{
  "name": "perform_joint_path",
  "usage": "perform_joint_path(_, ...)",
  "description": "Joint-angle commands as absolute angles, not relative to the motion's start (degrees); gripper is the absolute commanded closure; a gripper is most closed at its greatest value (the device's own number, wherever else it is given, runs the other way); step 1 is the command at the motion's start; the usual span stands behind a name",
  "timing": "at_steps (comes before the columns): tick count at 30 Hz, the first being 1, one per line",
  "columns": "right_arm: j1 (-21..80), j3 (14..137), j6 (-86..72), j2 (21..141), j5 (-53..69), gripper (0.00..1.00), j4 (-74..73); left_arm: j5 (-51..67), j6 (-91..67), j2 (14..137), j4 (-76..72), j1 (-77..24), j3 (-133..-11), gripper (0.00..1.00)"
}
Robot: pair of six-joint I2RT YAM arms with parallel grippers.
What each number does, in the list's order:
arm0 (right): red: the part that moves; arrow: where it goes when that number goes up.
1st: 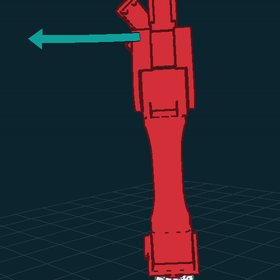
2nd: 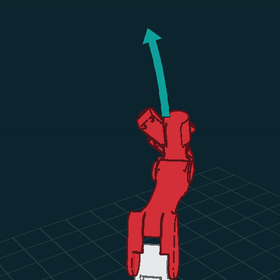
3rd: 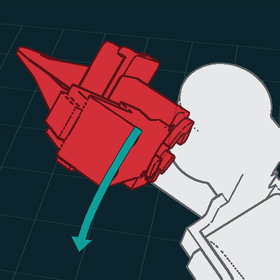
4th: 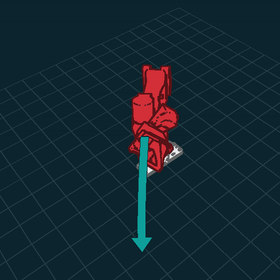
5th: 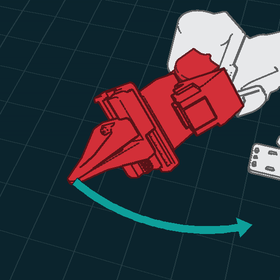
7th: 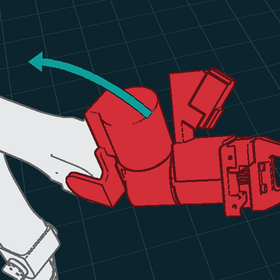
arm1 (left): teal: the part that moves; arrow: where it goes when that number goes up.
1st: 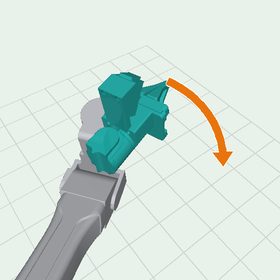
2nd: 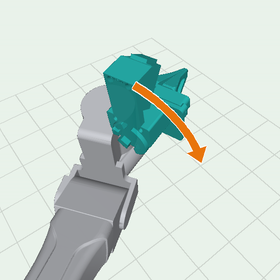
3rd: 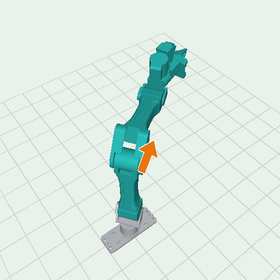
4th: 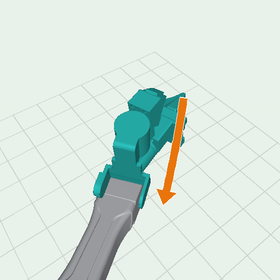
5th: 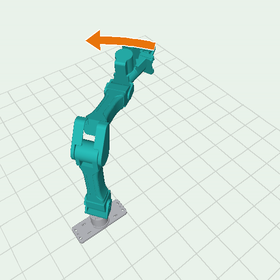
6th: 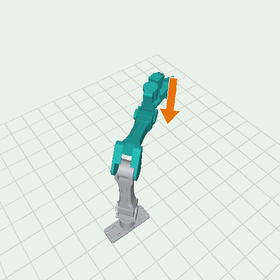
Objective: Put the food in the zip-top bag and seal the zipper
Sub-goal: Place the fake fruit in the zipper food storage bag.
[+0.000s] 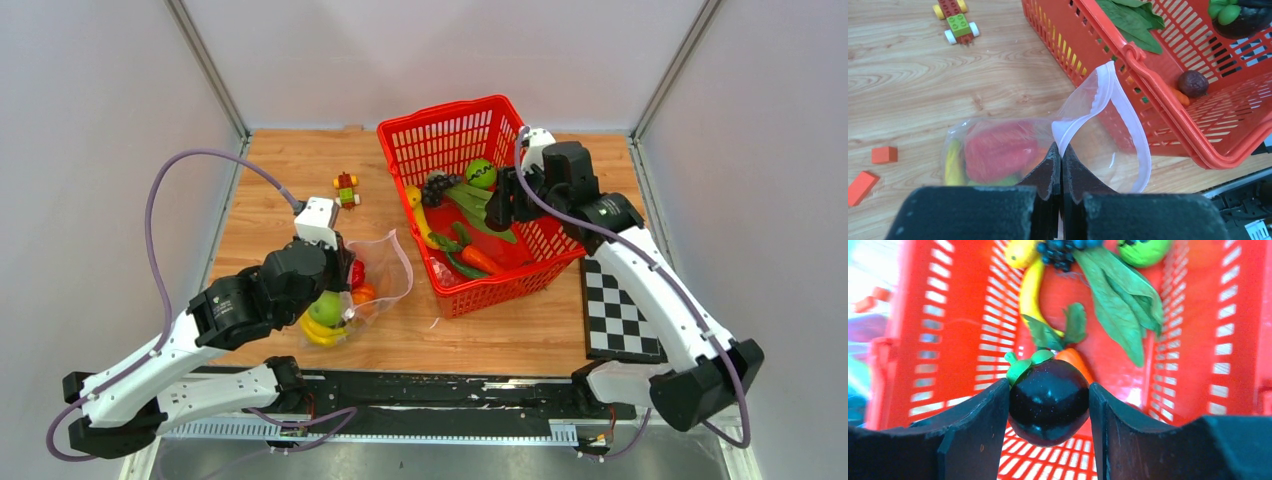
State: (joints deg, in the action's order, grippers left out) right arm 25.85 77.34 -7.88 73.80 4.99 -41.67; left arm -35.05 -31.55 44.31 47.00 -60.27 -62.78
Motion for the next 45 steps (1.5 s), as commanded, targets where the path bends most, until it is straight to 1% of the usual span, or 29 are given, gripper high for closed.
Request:
perform_joint_path(1,26.93,74.71,-13.02,67.97,17.19,0.73,-34.94,-33.91,-31.10,44.15,42.64,-60.19,-62.96,1.00)
perform_joint_path(4,29.09,72.62,-16.73,64.46,24.36,0.73,-27.83,-33.23,-31.36,44.10,42.40,-60.20,-62.93,1.00)
perform_joint_path(6,31.01,71.83,-18.25,63.42,26.04,0.73,-25.07,-33.00,-31.39,44.05,42.22,-60.20,-62.76,1.00)
perform_joint_path(10,37.35,71.60,-19.46,63.41,25.71,0.73,-21.24,-32.37,-31.66,44.09,41.33,-60.18,-62.24,1.00)
perform_joint_path(14,44.79,72.15,-19.13,66.42,24.85,0.73,-18.25,-31.15,-31.77,44.52,40.37,-60.19,-62.30,1.00)
perform_joint_path(21,55.34,75.50,-14.41,73.98,16.32,0.73,-18.40,-30.65,-31.52,44.73,40.14,-60.20,-62.47,1.00)
perform_joint_path(26,58.94,77.92,-10.97,78.81,5.71,0.73,-21.09,-30.14,-31.70,43.99,40.25,-60.20,-62.58,1.00)
perform_joint_path(29,61.00,78.91,-8.65,80.50,0.73,0.71,-21.43,-30.10,-31.70,43.27,40.22,-60.18,-62.53,1.00)
perform_joint_path(31,61.48,79.88,-8.01,81.91,0.08,0.66,-21.73,-30.23,-31.64,42.82,40.21,-60.15,-62.48,1.00)
perform_joint_path(35,62.10,81.06,-7.11,83.18,0.27,0.46,-22.84,-31.08,-31.58,42.28,40.43,-60.21,-62.49,1.00)
perform_joint_path(39,62.14,79.21,-7.28,80.81,2.97,0.28,-19.95,-31.84,-31.71,42.13,40.65,-60.20,-62.36,1.00)
perform_joint_path(42,62.07,77.57,-7.29,79.02,3.83,0.24,-17.88,-32.00,-31.75,42.14,40.48,-60.16,-62.24,1.00)
perform_joint_path(45,62.09,77.15,-7.16,77.36,4.04,0.23,-18.50,-32.10,-31.65,42.30,40.43,-60.18,-62.16,1.00)
